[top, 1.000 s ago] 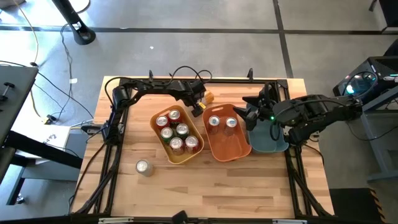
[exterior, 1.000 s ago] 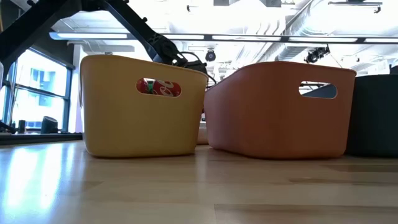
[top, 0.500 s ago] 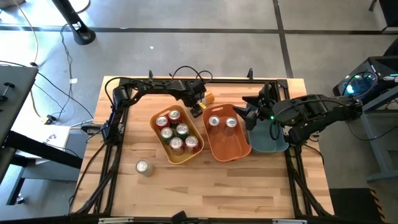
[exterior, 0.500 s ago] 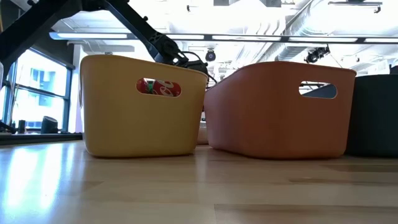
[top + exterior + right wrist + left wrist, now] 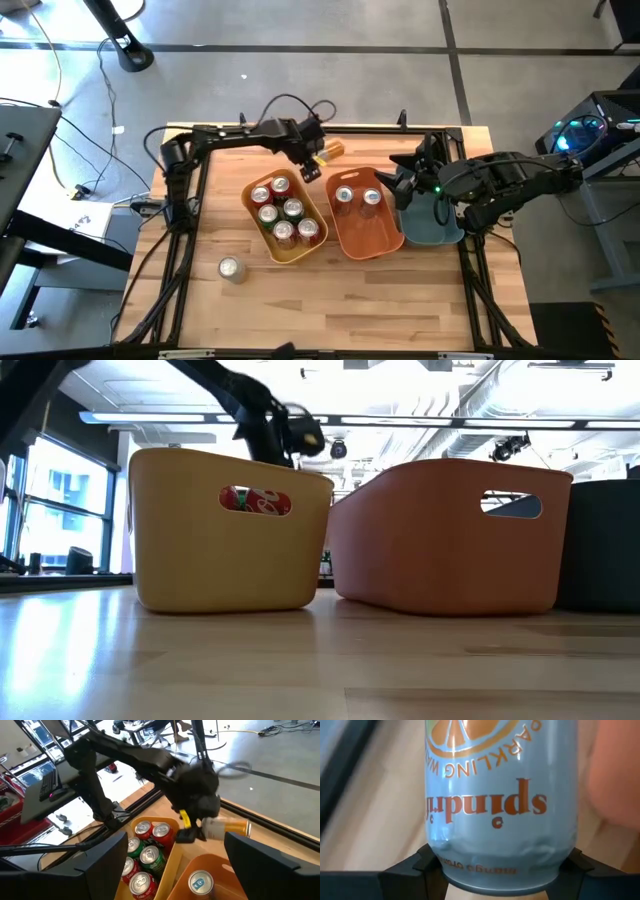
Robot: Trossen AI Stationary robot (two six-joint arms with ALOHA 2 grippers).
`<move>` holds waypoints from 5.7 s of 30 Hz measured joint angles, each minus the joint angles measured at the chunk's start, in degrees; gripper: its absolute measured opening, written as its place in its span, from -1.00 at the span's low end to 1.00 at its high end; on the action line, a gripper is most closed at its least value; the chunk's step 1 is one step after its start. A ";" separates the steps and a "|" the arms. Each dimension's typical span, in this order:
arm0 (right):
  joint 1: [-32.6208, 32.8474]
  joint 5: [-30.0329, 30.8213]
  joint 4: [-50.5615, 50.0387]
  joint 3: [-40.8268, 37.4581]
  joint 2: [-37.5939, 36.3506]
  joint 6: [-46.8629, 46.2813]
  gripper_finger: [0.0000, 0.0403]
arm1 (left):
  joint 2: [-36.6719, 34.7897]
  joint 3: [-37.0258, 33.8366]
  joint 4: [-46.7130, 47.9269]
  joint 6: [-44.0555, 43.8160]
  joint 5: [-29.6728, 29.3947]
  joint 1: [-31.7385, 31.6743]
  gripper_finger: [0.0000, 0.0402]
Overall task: Sort soda cans
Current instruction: Put the top yellow-white soda can into the blue bin
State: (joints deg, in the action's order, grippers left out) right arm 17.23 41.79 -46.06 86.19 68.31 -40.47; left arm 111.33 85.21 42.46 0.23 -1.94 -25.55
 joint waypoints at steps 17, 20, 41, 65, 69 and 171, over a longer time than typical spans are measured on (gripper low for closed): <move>-2.70 2.16 2.36 0.00 0.97 1.24 0.62 | -18.77 0.02 3.09 5.77 -3.56 10.18 0.16; -4.38 -3.61 3.52 0.02 3.86 8.80 0.62 | -20.19 0.02 4.04 8.59 -7.46 14.31 0.16; -12.28 -20.47 3.78 0.00 12.76 21.99 0.62 | -22.48 0.02 5.67 10.95 -23.71 27.03 0.16; -22.92 -37.08 12.26 0.04 14.38 30.57 0.62 | -26.25 -0.05 3.59 16.54 -27.10 27.33 0.16; -24.70 -40.59 13.93 0.04 14.41 30.70 0.62 | -26.52 -0.05 3.36 16.56 -27.34 27.24 0.16; -13.40 -13.21 77.22 -19.45 12.37 32.77 0.42 | -32.72 -30.00 -96.28 -38.91 -0.71 14.24 0.64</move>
State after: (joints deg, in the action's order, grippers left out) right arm 3.84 28.58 31.16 66.74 80.68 -7.70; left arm 78.61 55.22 -53.82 -38.68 -2.66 -11.31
